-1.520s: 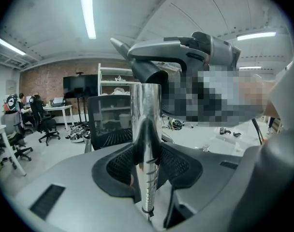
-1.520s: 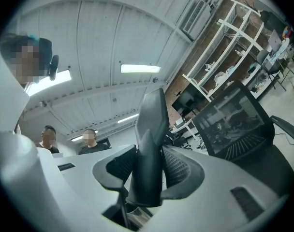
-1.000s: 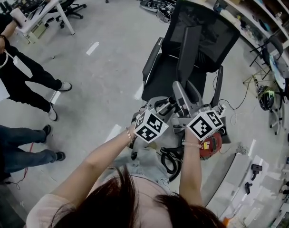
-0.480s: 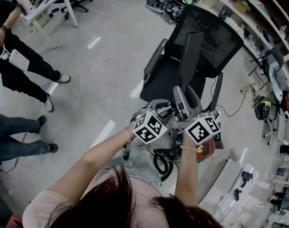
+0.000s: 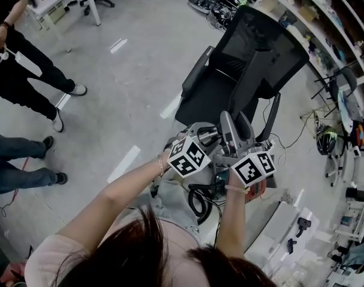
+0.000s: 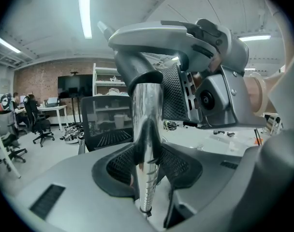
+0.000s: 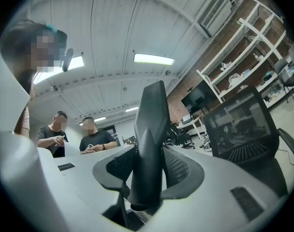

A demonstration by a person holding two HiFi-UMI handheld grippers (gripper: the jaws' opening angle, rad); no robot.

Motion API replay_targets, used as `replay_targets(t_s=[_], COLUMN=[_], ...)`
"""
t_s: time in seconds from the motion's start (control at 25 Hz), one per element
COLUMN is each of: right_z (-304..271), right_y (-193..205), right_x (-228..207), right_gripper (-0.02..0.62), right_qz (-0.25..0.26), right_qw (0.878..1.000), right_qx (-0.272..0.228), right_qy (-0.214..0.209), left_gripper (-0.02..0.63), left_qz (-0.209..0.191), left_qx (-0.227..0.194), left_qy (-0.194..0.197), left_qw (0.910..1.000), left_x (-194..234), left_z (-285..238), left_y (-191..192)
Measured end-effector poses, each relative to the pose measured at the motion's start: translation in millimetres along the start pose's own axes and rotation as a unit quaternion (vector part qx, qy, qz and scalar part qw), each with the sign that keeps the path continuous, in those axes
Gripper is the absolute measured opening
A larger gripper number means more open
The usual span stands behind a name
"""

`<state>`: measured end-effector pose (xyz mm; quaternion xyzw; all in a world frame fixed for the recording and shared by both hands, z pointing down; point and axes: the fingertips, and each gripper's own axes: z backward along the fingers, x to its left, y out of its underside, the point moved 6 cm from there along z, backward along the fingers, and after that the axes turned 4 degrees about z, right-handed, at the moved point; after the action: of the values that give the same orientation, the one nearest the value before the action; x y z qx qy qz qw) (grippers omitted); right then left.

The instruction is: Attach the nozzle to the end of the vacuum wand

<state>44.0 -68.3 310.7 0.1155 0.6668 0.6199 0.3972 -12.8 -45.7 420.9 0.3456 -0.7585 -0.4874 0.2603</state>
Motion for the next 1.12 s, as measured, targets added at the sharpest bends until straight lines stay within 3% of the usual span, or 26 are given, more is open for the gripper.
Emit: replay_targets(t_s=[0.64, 0.84, 1.12], right_z=[25, 28, 30], right_y=[-2, -2, 1], right_x=[20, 27, 31], right_gripper=[0.186, 0.186, 0.186], right_qz=[0.107, 0.146, 0.159], right_qw=[0.993, 0.987, 0.982], right_qx=[0.024, 0.039, 0.036], right_qy=[0.03, 0.051, 0.096], left_gripper=[0.157, 0.156, 0.156], left_qz=[0.003, 0.003, 0.001], left_qx=[-0.001, 0.0, -0.001], left_qy=[0.016, 0.014, 0.01], left_qw=[0.9999, 0.9999, 0.9999], left_x=[-7, -8, -10], left_z=[1, 1, 0], left_y=[1, 1, 3])
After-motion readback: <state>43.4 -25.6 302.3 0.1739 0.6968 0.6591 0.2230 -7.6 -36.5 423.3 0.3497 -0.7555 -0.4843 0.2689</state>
